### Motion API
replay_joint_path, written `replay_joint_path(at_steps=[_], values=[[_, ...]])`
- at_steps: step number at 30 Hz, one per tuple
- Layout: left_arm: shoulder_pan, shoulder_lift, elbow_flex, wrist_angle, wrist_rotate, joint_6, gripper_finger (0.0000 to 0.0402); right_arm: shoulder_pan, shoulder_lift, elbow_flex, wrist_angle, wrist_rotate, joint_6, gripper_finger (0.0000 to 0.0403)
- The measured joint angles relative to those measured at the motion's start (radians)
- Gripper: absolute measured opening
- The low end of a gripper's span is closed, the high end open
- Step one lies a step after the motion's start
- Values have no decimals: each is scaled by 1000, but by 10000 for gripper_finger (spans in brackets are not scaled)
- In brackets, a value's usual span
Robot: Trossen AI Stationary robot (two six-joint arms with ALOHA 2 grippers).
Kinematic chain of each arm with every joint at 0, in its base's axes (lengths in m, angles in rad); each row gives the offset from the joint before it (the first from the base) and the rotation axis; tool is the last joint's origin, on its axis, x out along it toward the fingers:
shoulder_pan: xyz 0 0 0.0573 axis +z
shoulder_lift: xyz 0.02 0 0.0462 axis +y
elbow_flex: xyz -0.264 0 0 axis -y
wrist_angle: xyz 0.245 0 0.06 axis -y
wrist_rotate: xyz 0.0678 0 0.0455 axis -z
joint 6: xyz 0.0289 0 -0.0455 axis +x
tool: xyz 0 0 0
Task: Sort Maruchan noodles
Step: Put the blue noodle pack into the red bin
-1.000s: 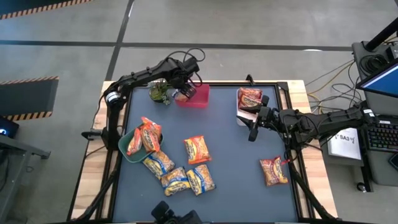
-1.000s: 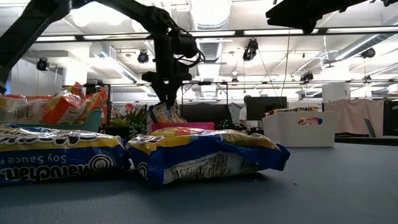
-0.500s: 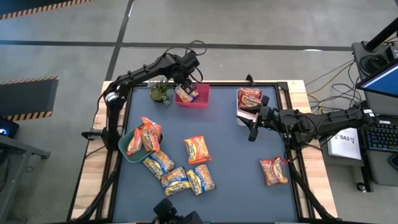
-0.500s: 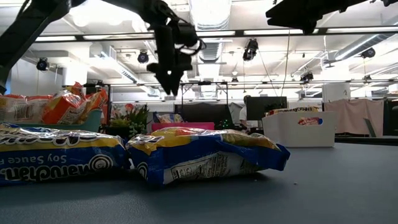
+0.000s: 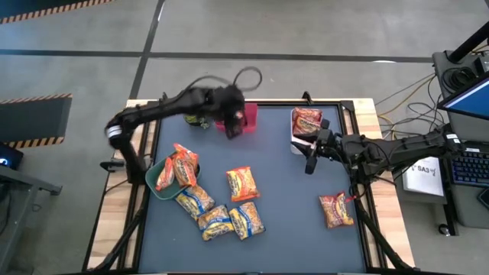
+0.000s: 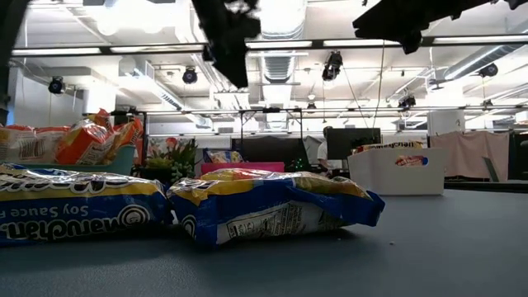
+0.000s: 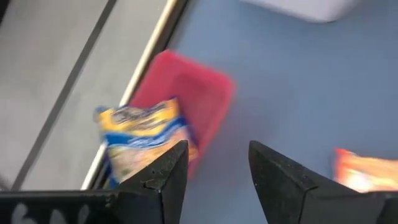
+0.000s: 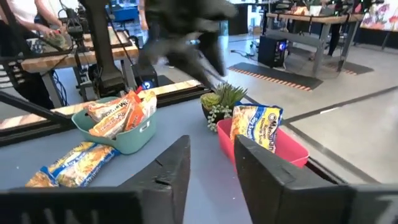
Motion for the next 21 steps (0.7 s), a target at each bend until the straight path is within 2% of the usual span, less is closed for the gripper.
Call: replay_joint_path(at_steps=[6, 10, 12, 14, 19, 21], values=[[-170, -248, -385, 320, 11, -5, 138, -22, 121, 48, 3, -2, 18, 53], [-265, -407, -621, 577, 11, 35, 133, -98, 255, 134, 1, -3, 7, 16], [-300, -476, -735, 683, 10, 92, 132, -150, 331, 197, 3, -13, -13, 11], [-328, -537, -845, 795, 15, 151, 132, -208, 403, 261, -9, -59, -27, 9], [-344, -655, -1081, 1030, 65, 245, 132, -349, 610, 455, -42, -278, -36, 9], [-341, -693, -1145, 1086, 65, 272, 132, -401, 698, 546, -81, -307, -46, 9]])
